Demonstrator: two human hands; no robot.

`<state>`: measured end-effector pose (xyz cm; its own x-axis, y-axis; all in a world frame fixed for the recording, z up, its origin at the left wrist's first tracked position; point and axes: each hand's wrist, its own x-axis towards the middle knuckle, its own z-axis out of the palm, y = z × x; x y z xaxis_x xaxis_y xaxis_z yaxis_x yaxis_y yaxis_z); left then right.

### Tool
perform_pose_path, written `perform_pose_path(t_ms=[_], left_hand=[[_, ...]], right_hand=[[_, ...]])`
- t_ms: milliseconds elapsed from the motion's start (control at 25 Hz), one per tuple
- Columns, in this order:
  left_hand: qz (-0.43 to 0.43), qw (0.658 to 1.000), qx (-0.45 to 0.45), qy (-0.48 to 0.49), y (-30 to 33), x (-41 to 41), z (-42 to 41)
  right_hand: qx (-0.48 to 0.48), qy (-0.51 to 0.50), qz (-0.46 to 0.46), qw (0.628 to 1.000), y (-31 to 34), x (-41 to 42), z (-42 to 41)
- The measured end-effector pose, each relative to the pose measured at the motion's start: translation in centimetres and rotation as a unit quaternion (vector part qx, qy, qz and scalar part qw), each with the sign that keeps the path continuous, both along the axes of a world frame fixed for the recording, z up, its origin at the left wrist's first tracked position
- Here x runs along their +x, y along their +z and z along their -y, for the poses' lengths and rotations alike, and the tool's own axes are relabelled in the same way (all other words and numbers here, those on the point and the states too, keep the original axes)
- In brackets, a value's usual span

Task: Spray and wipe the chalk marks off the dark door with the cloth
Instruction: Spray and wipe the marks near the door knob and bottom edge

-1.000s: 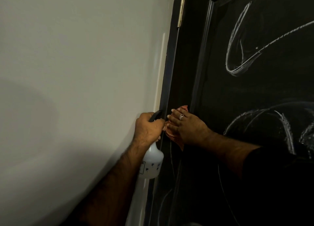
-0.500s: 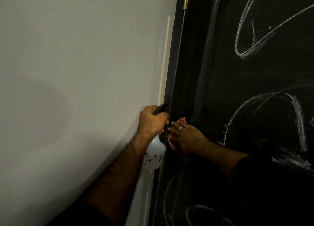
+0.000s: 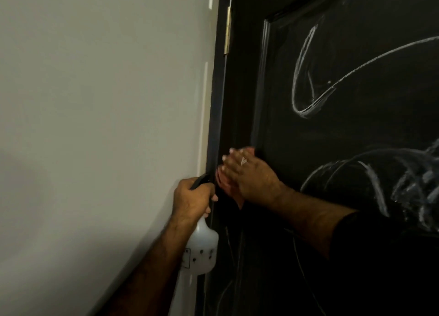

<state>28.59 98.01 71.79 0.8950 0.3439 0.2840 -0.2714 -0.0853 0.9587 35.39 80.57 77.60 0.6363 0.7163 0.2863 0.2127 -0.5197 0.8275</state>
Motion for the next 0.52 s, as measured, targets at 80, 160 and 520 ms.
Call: perform_pose_path(t_ms=[80, 160, 520], left_hand=[[0.002, 0.999, -0.041, -0.019, 2.3, -0.2, 0.5], [0.015, 0.997, -0.057, -0.048, 4.9, -0.6, 1.2], [0.098, 0.979, -0.055, -0.171, 17.1, -3.2, 5.0]], right_hand=[[0.060, 0.004, 0.070, 0.996, 5.9, -1.0, 1.0], [0.074, -0.025, 0.134, 0.988, 12.5, -2.2, 2.7], [-0.065, -0.029, 0.149, 0.986, 19.6, -7.4, 10.9]])
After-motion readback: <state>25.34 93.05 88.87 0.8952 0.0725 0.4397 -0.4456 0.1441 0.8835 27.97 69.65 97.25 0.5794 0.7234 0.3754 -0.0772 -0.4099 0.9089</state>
